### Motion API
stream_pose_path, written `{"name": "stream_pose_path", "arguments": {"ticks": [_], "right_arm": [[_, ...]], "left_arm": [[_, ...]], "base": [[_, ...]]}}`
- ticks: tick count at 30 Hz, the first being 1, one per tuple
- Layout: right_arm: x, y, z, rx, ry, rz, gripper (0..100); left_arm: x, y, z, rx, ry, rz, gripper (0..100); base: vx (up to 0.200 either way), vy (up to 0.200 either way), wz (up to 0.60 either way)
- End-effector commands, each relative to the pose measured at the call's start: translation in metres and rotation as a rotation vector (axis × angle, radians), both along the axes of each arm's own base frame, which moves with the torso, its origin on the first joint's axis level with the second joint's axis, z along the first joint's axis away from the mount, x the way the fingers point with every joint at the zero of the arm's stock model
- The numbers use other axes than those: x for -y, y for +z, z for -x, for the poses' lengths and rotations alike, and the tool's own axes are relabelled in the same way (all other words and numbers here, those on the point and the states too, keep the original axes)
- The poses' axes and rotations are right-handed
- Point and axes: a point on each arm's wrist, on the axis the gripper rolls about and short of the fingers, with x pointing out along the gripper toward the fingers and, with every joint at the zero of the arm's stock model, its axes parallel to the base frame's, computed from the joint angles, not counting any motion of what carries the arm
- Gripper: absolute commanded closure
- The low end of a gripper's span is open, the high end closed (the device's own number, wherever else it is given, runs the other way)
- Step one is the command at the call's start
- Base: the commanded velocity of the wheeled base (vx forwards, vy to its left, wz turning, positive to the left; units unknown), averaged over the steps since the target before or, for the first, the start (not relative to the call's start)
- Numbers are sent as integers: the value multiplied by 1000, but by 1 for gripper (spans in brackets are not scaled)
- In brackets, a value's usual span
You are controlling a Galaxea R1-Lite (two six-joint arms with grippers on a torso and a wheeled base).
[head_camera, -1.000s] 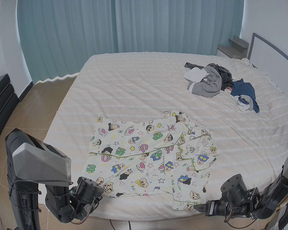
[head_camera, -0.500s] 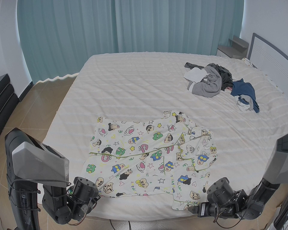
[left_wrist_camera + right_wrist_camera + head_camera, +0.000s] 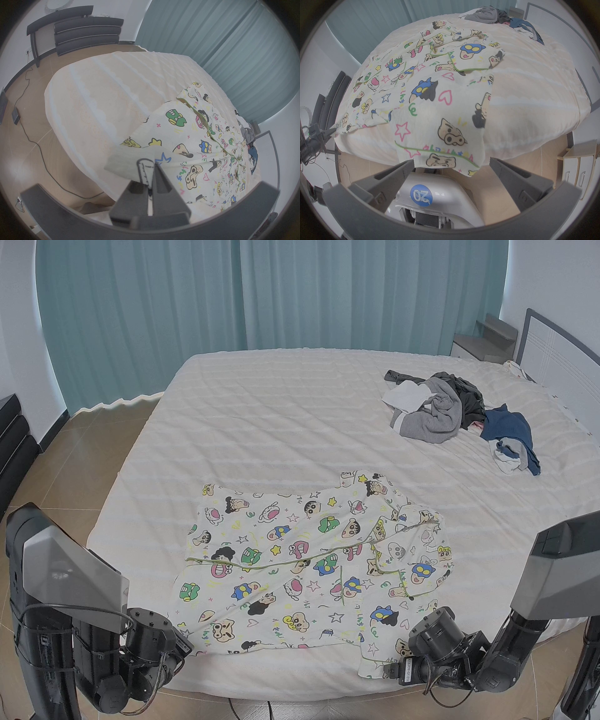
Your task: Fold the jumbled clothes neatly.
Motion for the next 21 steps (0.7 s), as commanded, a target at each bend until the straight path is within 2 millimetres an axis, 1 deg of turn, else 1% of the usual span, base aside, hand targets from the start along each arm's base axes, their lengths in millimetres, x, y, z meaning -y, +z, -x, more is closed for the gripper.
{"name": "stream_pose_path", "arguments": {"ticks": [1, 5, 8, 12, 15, 21], "right_arm": [[0, -3, -13, 9, -15, 4, 0], [2, -8, -18, 1, -23, 12, 0], [3, -6, -25, 15, -37, 5, 0], [3, -7, -26, 13, -38, 6, 0], [-1, -9, -33, 23, -27, -1, 0], [-5, -14, -35, 3, -9, -11, 0]], "left_arm": [[-4, 1, 4, -15, 6, -2, 100], [-6, 1, 4, -14, 15, -4, 100], [-9, 2, 3, -13, 25, -3, 100], [-10, 1, 2, -14, 29, -3, 100], [-10, 2, 2, -18, 19, 11, 100], [-10, 1, 2, -21, 15, 15, 100]], "base": [[0, 0, 0], [0, 0, 0], [0, 0, 0], [0, 0, 0], [0, 0, 0], [0, 0, 0]]}}
